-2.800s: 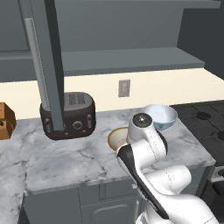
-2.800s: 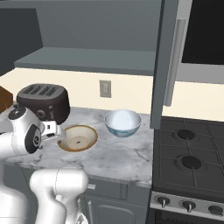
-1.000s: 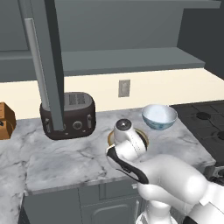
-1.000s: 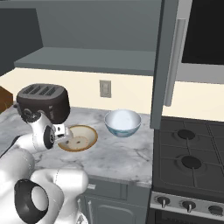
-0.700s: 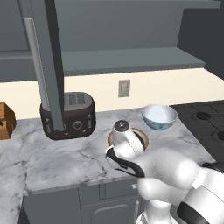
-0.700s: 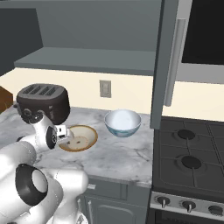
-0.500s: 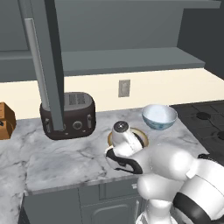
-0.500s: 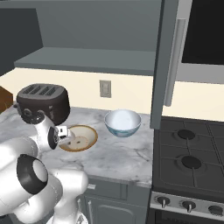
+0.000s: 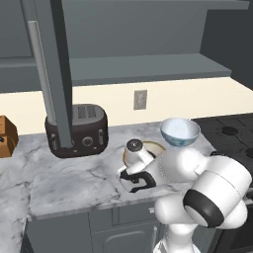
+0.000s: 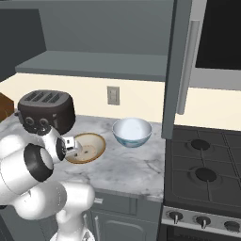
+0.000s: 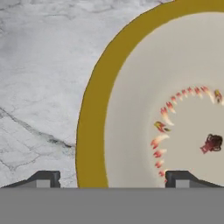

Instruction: Open the cabinet. Pick the bowls from the counter and place them in the cabinet. Then close the cabinet.

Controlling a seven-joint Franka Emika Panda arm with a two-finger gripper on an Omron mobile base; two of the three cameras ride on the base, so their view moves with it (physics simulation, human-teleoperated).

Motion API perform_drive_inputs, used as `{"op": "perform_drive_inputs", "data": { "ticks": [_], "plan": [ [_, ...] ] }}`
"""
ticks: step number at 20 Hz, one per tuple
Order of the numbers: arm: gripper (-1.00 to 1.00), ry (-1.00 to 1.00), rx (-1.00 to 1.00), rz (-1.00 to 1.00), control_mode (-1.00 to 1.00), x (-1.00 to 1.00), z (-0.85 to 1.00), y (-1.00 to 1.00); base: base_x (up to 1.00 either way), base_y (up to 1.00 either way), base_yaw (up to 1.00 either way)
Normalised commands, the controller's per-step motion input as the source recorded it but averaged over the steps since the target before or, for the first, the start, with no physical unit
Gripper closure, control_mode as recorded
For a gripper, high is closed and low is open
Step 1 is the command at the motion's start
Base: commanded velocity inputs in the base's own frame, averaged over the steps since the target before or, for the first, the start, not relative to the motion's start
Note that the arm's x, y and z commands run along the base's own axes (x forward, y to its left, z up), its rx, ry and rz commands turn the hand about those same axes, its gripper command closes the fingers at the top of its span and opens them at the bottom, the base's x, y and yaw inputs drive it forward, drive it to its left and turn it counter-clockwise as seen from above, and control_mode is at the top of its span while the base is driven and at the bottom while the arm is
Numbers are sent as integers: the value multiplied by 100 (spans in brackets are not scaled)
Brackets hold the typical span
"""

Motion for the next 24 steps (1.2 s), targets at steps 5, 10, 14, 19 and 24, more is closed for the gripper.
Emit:
{"op": "perform_drive_inputs", "data": {
  "ticks": [5, 10, 14, 19, 24],
  "plan": [
    [100, 0, 0, 0, -100, 8, -24, 0, 0, 0, 0],
    [100, 0, 0, 0, -100, 5, -18, 0, 0, 0, 0],
    [100, 0, 0, 0, -100, 2, -14, 0, 0, 0, 0],
    [100, 0, 0, 0, -100, 0, -4, 0, 0, 0, 0],
    [100, 0, 0, 0, -100, 0, 0, 0, 0, 0, 0]
  ]
}}
